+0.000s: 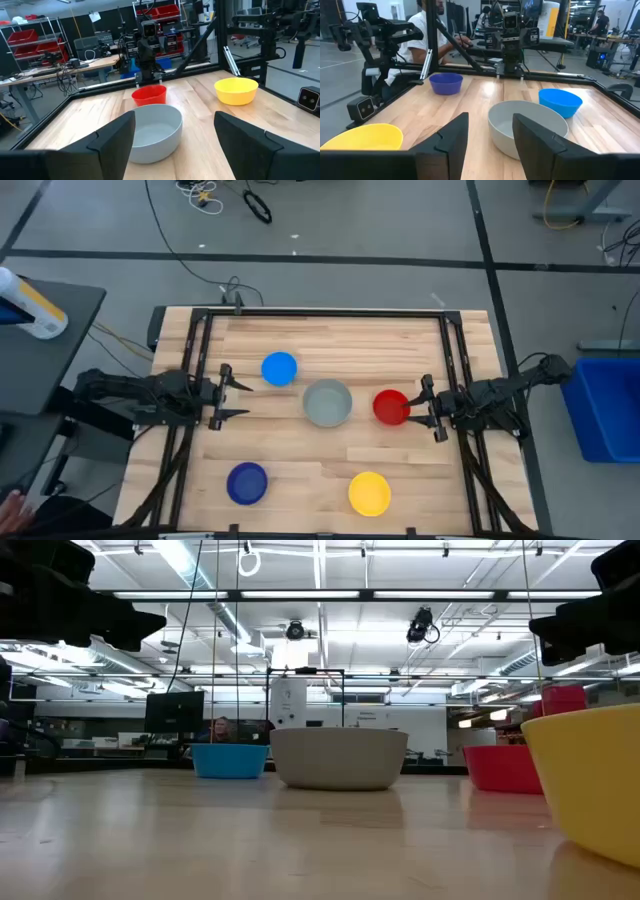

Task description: Nest bowls inside each other

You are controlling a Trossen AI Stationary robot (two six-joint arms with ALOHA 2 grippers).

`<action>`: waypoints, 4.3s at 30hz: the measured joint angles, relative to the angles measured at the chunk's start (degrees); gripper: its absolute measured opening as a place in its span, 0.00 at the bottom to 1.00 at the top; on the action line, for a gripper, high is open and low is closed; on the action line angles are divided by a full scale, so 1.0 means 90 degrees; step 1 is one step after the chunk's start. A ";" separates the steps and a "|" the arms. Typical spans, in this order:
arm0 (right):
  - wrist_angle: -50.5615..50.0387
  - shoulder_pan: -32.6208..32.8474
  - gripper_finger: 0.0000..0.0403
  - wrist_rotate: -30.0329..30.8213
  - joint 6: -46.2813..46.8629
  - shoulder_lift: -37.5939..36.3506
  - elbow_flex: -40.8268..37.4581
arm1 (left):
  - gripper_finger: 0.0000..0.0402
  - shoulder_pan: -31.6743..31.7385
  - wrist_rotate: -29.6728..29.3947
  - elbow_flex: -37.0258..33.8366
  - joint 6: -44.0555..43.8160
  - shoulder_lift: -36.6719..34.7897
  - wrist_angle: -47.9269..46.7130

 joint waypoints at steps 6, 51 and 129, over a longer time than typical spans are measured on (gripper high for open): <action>-0.0001 -0.0001 0.41 -0.0001 0.0000 -0.0001 0.0000 | 0.69 -0.0002 0.0000 0.0000 0.0000 0.0000 -0.0002; 0.0000 -0.0001 0.41 0.0000 0.0002 -0.0001 0.0000 | 0.69 0.0000 0.0000 0.0000 0.0000 0.0000 0.0000; -0.3400 -0.2828 0.57 -0.0880 0.2928 0.4914 0.2737 | 0.69 0.0000 -0.0899 0.0000 -0.1059 0.0005 -0.0046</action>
